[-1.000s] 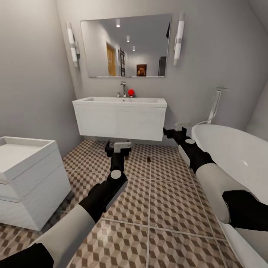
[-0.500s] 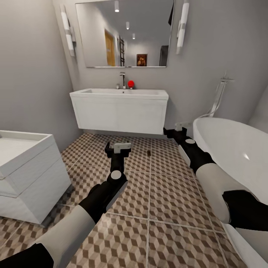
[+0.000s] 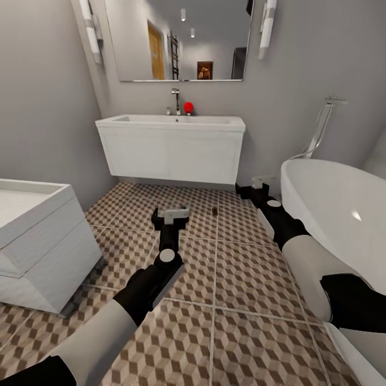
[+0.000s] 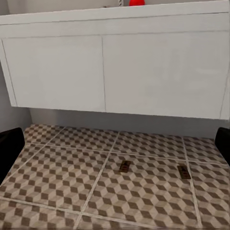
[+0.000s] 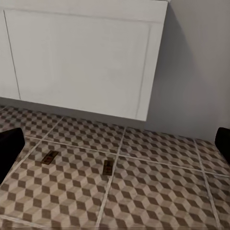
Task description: Take the four mousetraps from the cabinet in the bathroom and place them on the bathroom floor. Make sure all four end up on the same floor surface, and ensure that at least two of them are either under or directly next to the same bathroom sink.
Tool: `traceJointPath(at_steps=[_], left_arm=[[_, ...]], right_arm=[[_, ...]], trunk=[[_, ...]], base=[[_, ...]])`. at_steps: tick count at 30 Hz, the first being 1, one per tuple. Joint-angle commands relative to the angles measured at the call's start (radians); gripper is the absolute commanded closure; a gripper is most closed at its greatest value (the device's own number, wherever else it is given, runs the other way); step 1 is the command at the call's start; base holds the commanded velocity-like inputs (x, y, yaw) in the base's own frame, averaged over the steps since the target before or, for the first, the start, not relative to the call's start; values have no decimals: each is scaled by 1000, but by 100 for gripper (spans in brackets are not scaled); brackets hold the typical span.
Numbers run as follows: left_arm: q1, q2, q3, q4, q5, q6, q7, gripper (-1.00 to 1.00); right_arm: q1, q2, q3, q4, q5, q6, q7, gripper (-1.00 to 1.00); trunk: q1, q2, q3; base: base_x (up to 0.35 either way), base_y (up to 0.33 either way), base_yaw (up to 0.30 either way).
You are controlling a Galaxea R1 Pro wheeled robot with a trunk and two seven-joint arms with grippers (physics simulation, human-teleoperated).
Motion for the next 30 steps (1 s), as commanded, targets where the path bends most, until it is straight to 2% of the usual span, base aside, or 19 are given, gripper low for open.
traceJointPath(at_steps=[1,13,30], left_arm=[[-1,1,-4,0,10,-4,5,-100],[-1,1,-4,-2,9,-5,6,-100],[1,2,-4,-18,8,-5,6,-100]], right_arm=[[-1,-1,4,0,-3,-1,1,-100],[-1,-1,4,0,-3,-1,1,-100],[-1,-1,4,0,-3,-1,1,-100]], trunk=[[0,-1,-5],[6,-4,-51],[6,-4,-51]], base=[[0,0,0],[0,0,0],[0,0,0]])
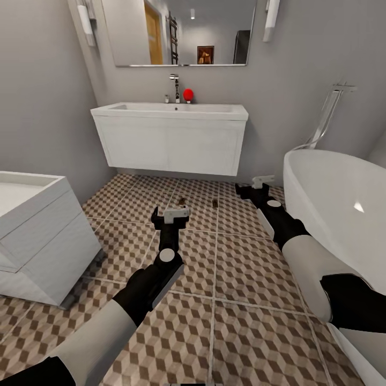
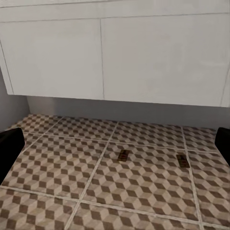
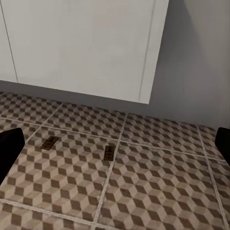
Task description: Take the four mousetraps from the cabinet in the bathroom and place them on the bathroom floor. Make sure all four end up on the same floor surface, and ensure that at least two of them are either under or directly next to the same bathroom sink.
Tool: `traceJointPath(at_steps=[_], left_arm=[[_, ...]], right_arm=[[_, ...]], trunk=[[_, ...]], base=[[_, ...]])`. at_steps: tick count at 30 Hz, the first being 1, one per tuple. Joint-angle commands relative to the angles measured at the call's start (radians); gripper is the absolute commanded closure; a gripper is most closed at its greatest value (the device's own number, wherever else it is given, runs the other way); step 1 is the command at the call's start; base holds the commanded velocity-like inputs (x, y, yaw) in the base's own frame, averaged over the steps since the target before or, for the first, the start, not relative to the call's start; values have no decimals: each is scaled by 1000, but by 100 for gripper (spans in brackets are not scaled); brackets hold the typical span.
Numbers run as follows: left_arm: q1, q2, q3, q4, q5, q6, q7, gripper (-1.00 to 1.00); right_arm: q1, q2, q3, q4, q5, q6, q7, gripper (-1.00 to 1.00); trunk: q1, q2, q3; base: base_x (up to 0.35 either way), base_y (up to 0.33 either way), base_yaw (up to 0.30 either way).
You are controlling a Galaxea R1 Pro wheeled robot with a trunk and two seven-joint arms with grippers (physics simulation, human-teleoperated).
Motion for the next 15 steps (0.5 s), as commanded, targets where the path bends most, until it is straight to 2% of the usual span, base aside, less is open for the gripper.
traceJointPath(at_steps=[1,4,15], left_arm=[[-1,1,-3,0,10,-4,6,-100],[-1,1,-3,0,10,-3,6,-100],[-1,1,-3,2,11,-3,6,-100]], right_arm=[[-1,-1,4,0,-3,-1,1,-100],[-1,-1,4,0,-3,-1,1,-100],[-1,-1,4,0,-3,-1,1,-100]], trunk=[[0,0,-1],[0,0,-1],[-5,2,42]], base=[[0,0,0],[0,0,0],[0,0,0]])
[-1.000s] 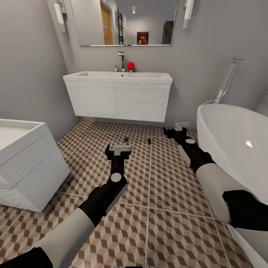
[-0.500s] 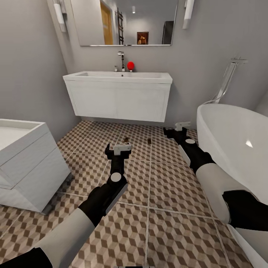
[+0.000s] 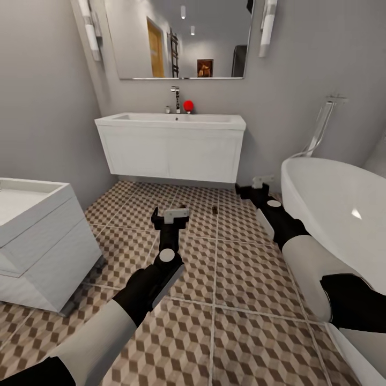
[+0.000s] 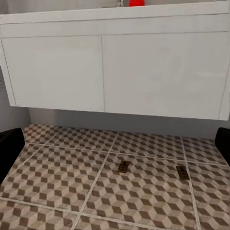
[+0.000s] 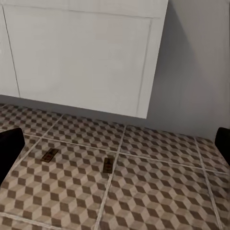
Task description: Take the four mousetraps from the cabinet in the bathroom and place them on the bathroom floor. Make sure all four end up on the same floor surface, and ensure that at least two of them are either under or directly next to the same bathroom sink.
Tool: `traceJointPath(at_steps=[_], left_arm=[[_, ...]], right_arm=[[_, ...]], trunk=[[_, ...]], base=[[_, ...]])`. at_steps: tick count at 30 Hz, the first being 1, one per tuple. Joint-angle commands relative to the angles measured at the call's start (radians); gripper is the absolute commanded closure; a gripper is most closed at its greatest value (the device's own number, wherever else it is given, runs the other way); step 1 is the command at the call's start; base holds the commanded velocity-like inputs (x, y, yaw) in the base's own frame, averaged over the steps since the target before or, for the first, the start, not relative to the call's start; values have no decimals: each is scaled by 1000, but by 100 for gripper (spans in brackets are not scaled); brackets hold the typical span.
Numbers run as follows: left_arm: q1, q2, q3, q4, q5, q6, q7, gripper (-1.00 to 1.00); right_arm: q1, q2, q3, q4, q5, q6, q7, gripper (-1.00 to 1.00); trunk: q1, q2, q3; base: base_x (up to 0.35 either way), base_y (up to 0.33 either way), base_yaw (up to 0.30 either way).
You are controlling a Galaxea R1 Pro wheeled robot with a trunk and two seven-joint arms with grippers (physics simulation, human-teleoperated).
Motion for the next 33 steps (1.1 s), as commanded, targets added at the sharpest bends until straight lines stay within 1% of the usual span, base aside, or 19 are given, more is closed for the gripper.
traceJointPath(at_steps=[1,18,30,33], left_arm=[[-1,1,-3,0,10,-4,6,-100],[-1,1,-3,4,10,-4,5,-100],[0,1,-3,3,10,-4,5,-100],[8,2,-3,3,10,-5,5,-100]], right_arm=[[-1,-1,4,0,-2,-1,1,-100],[-1,-1,4,0,-3,-1,0,-100],[-1,-1,4,1,-2,-1,0,-100],[-1,0,4,4,-2,-1,1,-100]], trunk=[[-1,0,3],[-8,4,69],[-8,4,69],[-8,4,69]], base=[[0,0,0],[0,0,0],[0,0,0],[0,0,0]])
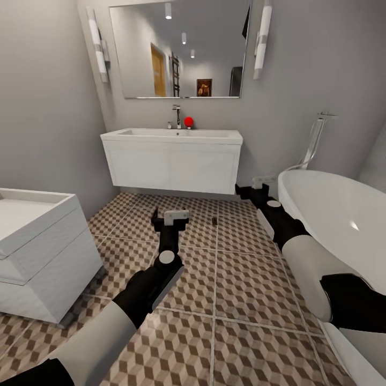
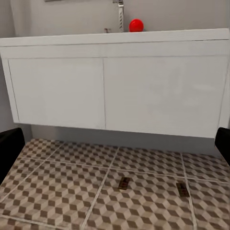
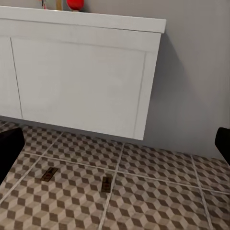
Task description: Take the four mousetraps from the cabinet in the bathroom and place them on the bathroom floor. Make sure all four end up on the same floor surface, and ensure that at least two of them are either under or directly next to the same bathroom sink.
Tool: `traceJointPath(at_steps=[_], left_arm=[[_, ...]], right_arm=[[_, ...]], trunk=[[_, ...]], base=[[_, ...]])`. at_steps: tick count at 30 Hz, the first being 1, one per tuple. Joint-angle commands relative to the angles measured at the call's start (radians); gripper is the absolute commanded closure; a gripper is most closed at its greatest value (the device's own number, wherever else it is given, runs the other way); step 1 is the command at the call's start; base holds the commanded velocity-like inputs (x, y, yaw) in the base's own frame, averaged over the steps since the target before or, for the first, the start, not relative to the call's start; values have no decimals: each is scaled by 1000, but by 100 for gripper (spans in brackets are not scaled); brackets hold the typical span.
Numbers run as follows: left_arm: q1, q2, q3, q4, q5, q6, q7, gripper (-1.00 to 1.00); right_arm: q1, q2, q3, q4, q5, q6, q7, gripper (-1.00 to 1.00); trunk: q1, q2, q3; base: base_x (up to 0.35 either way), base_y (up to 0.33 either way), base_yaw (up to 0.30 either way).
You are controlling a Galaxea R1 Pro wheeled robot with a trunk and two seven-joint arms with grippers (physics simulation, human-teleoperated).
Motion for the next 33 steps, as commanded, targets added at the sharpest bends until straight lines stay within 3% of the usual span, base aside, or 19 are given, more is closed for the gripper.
traceJointPath(at_steps=[1,19,25,33], left_arm=[[4,1,-4,-1,10,-4,6,-100],[151,14,-3,-19,9,-7,10,-100],[168,14,-1,-19,9,-7,41,-100],[173,13,8,-21,13,-12,98,-100]], right_arm=[[-1,-1,4,2,-2,-1,1,-100],[-1,6,4,101,-4,-12,7,-100],[-1,6,4,132,-5,-44,8,-100],[-1,7,4,183,-6,-144,7,-100]], trunk=[[0,0,-1],[0,0,-1],[0,0,-1],[0,0,-1]], base=[[0,0,0],[0,0,0],[0,0,0],[0,0,0]])
